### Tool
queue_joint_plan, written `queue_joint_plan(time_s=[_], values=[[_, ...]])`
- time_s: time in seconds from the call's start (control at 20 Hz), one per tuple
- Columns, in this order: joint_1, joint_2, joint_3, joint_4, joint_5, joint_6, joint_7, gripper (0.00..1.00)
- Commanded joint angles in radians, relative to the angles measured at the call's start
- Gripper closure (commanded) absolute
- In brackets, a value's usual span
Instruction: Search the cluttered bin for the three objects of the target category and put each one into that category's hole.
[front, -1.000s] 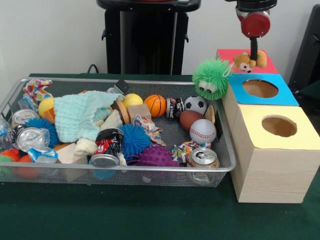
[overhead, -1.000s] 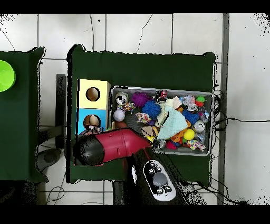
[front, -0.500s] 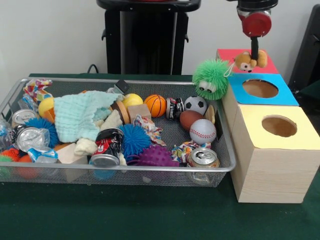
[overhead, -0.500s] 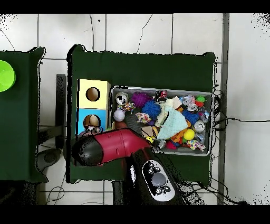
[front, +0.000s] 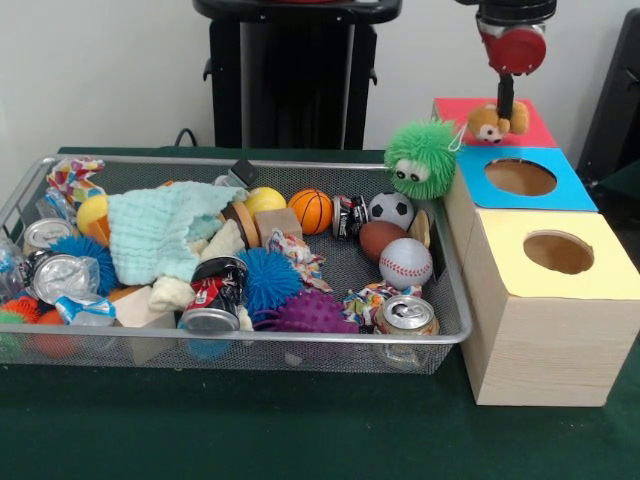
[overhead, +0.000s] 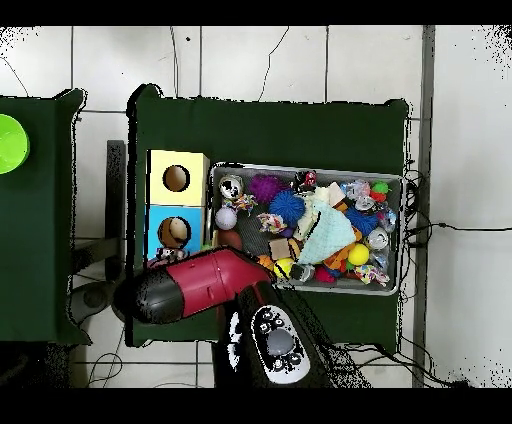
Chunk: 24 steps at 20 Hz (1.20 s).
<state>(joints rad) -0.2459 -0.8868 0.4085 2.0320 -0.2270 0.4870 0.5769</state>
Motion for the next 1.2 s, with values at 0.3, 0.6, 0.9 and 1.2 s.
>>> queue_joint_plan(time_s=[0.3, 0.6, 0.9, 1.2], values=[[-0.001, 0.056, 0.010, 0.043, -0.029, 0.140, 0.125, 1.00], [0.012, 0.082, -0.004, 0.032, -0.031, 0.166, 0.138, 1.00], [0.006, 0.098, 0.009, 0.032, -0.017, 0.220, 0.124, 1.00], [0.019, 0.111, 0.009, 0.026, -0.018, 0.214, 0.143, 1.00]])
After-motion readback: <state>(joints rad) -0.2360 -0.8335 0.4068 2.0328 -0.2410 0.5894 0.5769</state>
